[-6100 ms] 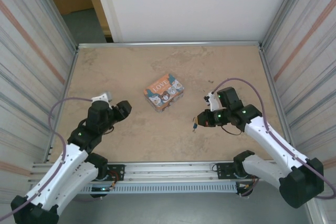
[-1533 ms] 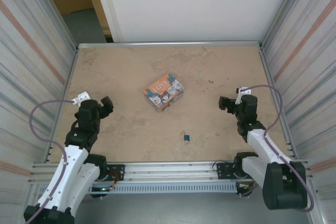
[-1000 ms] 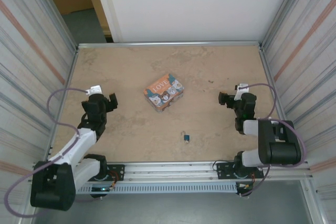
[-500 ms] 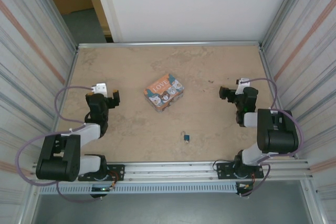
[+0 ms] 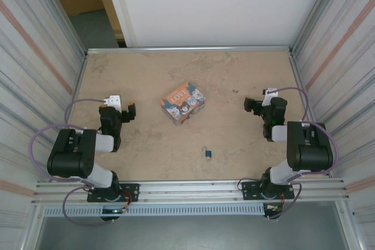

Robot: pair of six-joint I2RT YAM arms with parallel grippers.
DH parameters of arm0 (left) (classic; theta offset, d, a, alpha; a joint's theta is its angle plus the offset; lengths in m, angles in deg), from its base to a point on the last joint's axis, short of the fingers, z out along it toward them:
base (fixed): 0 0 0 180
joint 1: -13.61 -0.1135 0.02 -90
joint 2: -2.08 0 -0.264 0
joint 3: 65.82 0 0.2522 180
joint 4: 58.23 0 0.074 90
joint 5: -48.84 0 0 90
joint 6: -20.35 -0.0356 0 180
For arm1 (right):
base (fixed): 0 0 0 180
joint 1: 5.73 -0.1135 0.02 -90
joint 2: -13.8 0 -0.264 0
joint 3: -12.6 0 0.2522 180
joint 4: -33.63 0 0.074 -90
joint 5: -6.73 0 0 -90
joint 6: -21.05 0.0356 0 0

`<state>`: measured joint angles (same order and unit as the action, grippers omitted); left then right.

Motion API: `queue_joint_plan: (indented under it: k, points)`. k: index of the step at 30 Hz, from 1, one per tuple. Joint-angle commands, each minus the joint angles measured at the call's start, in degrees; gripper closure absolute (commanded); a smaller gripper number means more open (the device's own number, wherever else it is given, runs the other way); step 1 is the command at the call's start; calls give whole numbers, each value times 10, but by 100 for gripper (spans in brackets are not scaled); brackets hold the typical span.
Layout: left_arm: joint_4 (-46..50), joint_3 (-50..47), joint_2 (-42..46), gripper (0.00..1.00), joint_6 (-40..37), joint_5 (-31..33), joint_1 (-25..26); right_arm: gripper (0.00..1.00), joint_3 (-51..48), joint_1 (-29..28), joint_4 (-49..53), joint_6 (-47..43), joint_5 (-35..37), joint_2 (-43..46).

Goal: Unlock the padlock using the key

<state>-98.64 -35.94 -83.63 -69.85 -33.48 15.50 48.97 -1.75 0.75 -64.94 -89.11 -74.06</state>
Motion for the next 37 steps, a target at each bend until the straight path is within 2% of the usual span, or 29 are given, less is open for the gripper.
queue_joint_plan:
  k: [1,3,37]
  points:
    - [3,25,-3,1,1,-6,-9,1,5,-3,5,2,9,-3]
    - [66,58,-4,1,-4,-21,-9,1,4,-4,5,2,9,-3]
    - [64,60,-6,1,-11,-25,-6,1,9,-4,12,7,24,-3]
